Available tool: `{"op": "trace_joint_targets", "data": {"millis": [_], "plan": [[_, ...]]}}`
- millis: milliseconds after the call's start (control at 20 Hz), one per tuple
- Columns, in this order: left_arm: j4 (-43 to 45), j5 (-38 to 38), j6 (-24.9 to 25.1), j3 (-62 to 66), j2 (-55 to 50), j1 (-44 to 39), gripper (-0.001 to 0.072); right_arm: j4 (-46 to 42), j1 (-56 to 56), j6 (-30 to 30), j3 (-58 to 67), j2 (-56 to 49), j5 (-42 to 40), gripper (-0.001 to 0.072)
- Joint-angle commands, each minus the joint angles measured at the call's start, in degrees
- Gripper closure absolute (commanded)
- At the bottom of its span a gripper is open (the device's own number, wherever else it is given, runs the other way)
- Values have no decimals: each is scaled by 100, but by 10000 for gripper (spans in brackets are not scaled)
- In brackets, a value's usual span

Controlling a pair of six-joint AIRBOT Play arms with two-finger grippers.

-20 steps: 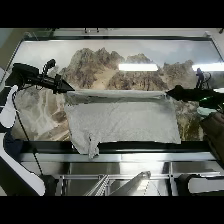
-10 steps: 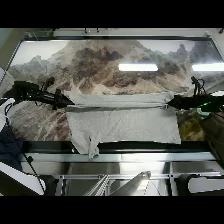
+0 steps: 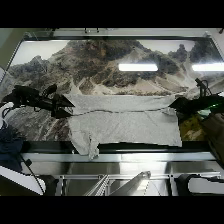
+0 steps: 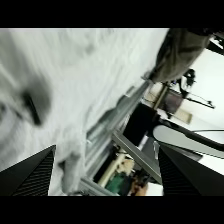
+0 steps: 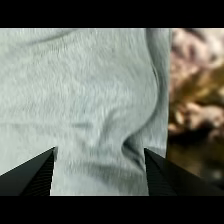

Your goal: Fold the shirts.

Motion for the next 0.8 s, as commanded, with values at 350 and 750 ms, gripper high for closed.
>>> {"op": "trace_joint_targets", "data": {"millis": [350,750], "plan": [[605,-1847,105,-4111,4107,1386,18,-280,-407,1108,-2747,3991,-125,93],[680,-2992,107,-5375,5069,863,18,-533,-876,1615,-3429,5115,42,132]]}}
